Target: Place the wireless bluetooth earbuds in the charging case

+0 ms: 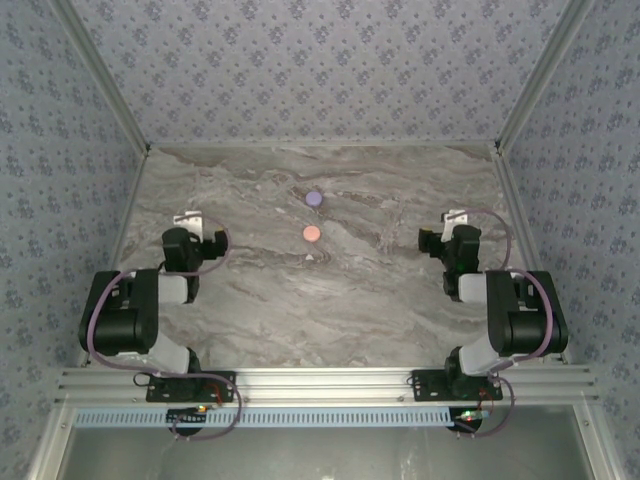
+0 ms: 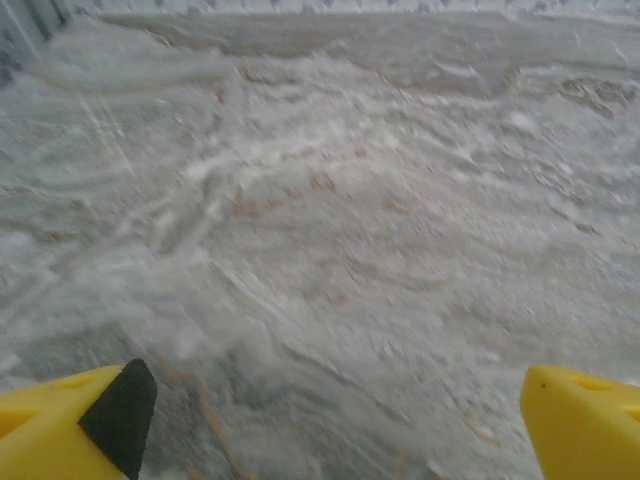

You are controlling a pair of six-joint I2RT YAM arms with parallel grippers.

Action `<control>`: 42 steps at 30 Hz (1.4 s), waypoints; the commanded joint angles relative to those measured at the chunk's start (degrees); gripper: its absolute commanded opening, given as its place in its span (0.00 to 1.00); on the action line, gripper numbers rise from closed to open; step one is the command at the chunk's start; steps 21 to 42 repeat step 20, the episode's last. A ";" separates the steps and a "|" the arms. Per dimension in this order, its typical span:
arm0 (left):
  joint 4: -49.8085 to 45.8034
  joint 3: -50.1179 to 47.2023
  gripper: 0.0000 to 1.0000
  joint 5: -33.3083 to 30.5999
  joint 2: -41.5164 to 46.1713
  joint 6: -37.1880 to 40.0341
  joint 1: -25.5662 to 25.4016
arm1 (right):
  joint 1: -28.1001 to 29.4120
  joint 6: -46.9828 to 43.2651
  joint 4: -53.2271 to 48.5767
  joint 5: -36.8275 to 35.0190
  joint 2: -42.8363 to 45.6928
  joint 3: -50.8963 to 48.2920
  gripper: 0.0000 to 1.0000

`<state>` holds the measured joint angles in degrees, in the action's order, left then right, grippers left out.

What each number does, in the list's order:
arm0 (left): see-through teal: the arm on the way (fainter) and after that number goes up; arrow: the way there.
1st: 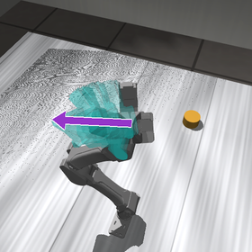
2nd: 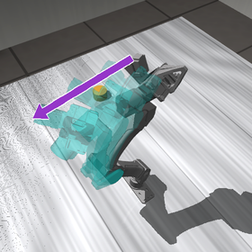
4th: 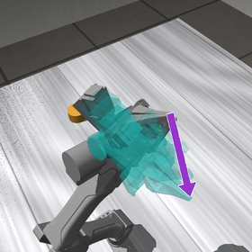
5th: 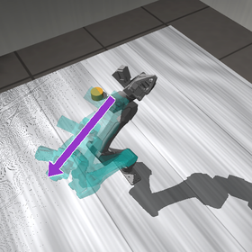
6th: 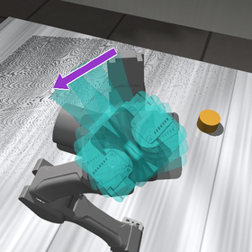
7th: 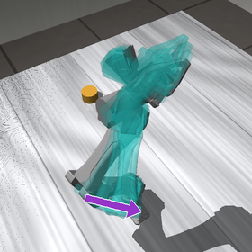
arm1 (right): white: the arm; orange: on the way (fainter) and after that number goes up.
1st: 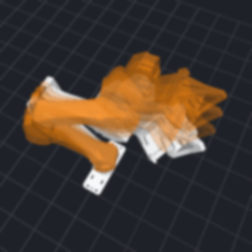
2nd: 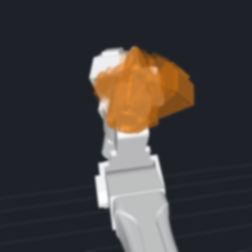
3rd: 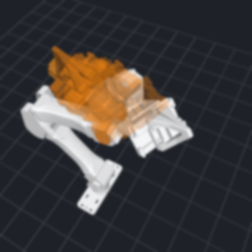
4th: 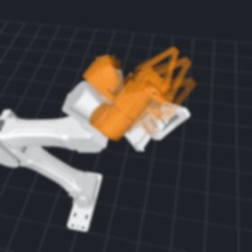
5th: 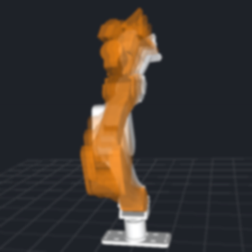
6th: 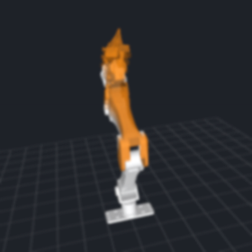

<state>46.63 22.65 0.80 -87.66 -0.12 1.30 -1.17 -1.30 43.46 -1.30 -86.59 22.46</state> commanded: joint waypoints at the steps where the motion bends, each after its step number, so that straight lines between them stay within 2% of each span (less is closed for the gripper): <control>1: -0.45 1.05 0.99 -1.04 -0.10 -1.27 0.28 | -0.45 -0.28 2.33 -0.56 -0.55 -0.21 1.00; 42: -0.40 1.16 0.99 -1.04 -0.12 -1.26 0.28 | -0.85 -0.11 2.46 0.17 -0.35 -0.38 1.00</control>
